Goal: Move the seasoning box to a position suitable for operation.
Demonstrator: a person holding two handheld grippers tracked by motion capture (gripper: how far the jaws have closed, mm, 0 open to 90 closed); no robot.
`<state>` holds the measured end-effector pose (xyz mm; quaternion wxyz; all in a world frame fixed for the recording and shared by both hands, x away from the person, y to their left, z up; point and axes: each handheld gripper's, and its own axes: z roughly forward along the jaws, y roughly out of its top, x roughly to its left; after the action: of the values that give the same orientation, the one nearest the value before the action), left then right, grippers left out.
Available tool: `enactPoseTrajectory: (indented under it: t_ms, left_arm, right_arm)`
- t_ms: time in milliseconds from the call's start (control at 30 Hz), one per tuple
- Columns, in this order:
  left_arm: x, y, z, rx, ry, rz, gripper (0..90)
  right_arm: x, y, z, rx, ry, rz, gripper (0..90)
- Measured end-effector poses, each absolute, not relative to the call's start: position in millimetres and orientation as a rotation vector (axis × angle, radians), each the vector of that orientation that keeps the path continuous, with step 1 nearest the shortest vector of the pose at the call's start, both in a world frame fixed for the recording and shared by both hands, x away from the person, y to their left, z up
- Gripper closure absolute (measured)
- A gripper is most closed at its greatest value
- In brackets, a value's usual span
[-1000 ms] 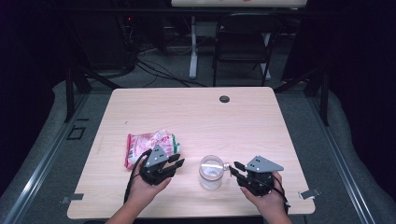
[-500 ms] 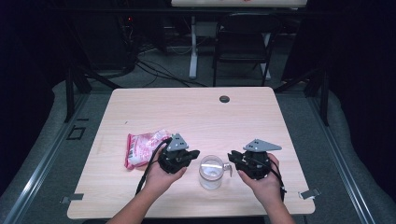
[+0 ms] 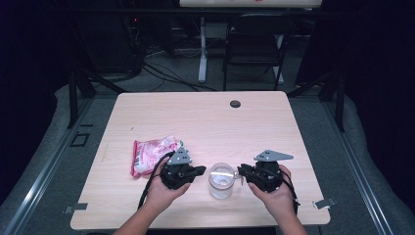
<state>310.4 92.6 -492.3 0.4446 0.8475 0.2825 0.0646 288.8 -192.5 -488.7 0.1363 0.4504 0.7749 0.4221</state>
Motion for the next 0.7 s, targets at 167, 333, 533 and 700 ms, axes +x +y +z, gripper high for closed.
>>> enactPoseTrajectory:
  t_ms: [167,333,533,700]
  left_arm:
    - [310.9,91.3,-497.2,2.115,0.705,0.168,90.0]
    - [310.2,90.6,-498.9,2.125,0.704,0.143,90.0]
    - [306.5,89.2,-501.2,2.141,0.678,0.14,90.0]
    - [303.7,91.3,-502.7,2.162,0.678,0.128,90.0]
  right_arm:
    - [289.5,-195.0,-489.7,1.314,2.252,1.231,78.0]
    - [290.0,-195.6,-491.4,1.323,2.251,1.261,76.8]
    - [289.6,-194.8,-490.7,1.309,2.269,1.248,77.6]
    - [293.1,-192.8,-490.4,1.311,2.29,1.253,77.9]
